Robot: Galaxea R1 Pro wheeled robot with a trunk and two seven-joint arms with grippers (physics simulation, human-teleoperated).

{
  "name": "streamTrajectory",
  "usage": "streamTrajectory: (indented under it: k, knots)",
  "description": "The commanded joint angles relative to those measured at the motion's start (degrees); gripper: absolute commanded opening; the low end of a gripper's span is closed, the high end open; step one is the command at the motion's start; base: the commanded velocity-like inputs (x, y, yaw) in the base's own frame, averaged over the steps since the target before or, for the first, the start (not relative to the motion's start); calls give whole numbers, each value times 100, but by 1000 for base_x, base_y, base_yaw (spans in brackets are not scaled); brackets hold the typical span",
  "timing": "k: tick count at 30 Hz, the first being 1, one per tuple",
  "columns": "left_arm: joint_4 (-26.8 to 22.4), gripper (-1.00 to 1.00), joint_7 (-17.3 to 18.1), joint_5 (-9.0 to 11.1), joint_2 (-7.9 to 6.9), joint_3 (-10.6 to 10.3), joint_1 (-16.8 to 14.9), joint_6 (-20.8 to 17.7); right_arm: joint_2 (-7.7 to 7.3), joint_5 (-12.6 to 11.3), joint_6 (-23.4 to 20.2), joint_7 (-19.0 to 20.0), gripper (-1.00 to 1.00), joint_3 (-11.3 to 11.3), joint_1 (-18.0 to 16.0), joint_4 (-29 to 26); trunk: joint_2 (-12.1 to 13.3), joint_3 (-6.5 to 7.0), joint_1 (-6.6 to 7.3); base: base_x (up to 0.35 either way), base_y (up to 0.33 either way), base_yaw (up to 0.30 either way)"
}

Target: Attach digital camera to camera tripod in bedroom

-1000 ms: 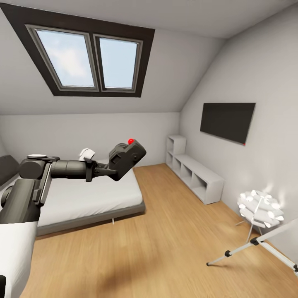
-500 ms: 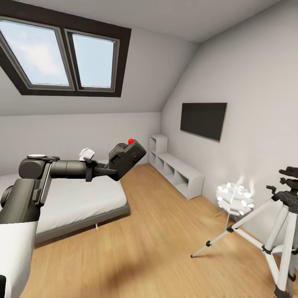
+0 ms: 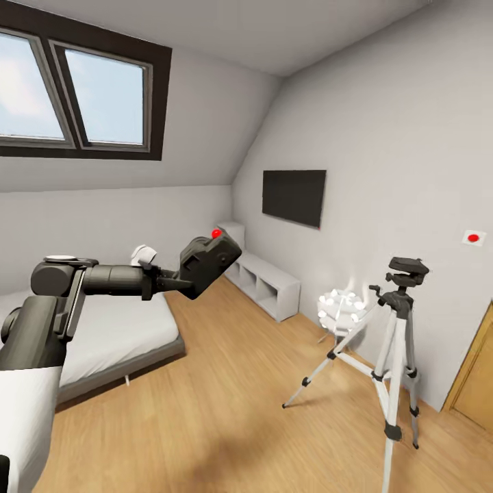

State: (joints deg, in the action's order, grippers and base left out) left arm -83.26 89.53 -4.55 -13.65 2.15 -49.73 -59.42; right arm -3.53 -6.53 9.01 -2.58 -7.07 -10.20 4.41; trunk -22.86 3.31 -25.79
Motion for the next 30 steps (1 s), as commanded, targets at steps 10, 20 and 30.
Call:
streamTrajectory:
  k: [10, 20, 30]
  knots:
    - [-6, -100, 47, -46, 3, -1, -2, -58, 10, -59, 40, 3, 100, -49, -9, 25, -6, -3, 0, -203, -181, -241]
    - [-2, -100, 47, -49, -5, 4, -2, -58, 11, -59, 40, 3, 100, -49, -9, 25, -6, -3, 0, -20, -21, -102]
    - [-1, -100, 47, -52, -6, 4, -2, -58, 11, -59, 40, 3, 100, -49, -9, 25, -6, -3, 0, -1, -154, -4]
